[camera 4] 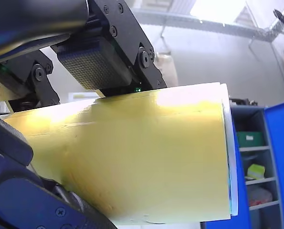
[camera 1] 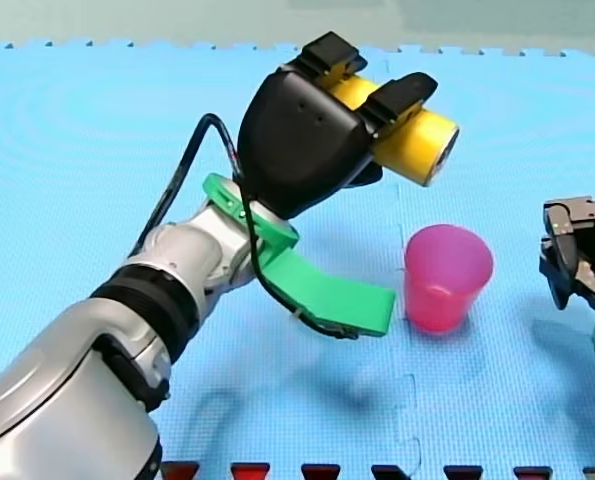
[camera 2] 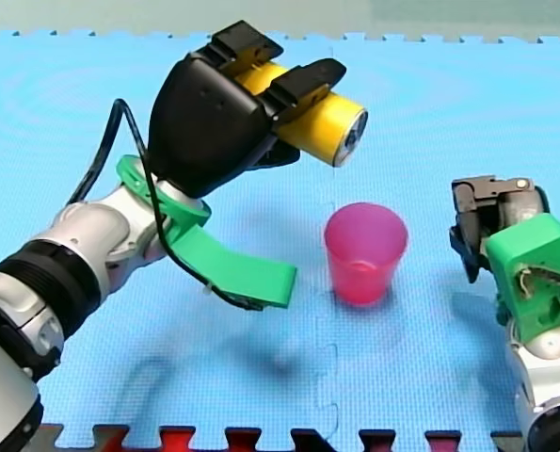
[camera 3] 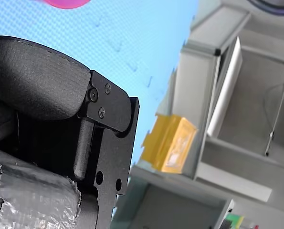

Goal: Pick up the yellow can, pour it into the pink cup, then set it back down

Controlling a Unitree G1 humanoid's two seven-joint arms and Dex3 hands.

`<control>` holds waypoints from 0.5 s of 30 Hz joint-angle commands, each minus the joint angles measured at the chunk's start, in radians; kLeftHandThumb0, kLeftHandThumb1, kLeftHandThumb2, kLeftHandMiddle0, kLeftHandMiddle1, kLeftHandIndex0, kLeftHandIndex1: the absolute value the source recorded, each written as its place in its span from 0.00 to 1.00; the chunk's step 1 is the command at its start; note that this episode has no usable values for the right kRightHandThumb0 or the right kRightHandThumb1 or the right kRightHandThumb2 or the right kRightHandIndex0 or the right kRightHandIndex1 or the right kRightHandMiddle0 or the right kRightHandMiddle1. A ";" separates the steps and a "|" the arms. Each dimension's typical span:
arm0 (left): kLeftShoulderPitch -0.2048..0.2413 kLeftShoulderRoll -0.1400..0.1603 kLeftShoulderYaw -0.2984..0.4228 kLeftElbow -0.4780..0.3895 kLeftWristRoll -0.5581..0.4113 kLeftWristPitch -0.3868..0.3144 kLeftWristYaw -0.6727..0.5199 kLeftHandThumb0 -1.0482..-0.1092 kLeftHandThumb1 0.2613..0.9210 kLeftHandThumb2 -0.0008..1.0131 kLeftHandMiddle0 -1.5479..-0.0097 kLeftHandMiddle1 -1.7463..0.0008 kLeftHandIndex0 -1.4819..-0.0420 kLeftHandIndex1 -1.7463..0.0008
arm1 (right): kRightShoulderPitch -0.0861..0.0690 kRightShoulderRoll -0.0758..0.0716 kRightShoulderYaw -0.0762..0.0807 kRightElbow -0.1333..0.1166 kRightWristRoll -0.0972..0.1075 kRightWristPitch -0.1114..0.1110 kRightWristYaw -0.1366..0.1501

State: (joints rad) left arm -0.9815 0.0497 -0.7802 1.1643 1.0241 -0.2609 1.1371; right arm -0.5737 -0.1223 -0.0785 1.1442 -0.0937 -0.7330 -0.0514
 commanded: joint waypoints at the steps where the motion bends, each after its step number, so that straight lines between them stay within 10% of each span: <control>1: -0.018 0.004 -0.005 -0.001 0.004 0.004 0.005 0.76 0.88 0.00 0.26 0.72 0.20 1.00 | 0.001 -0.006 0.001 -0.003 0.002 0.004 -0.001; 15: -0.029 0.018 -0.027 0.010 0.019 0.010 -0.005 0.75 0.86 0.00 0.26 0.67 0.18 1.00 | 0.001 -0.008 0.000 -0.008 0.012 0.009 0.017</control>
State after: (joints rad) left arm -0.9955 0.0628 -0.8070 1.1747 1.0429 -0.2519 1.1303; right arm -0.5728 -0.1253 -0.0777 1.1389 -0.0846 -0.7270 -0.0346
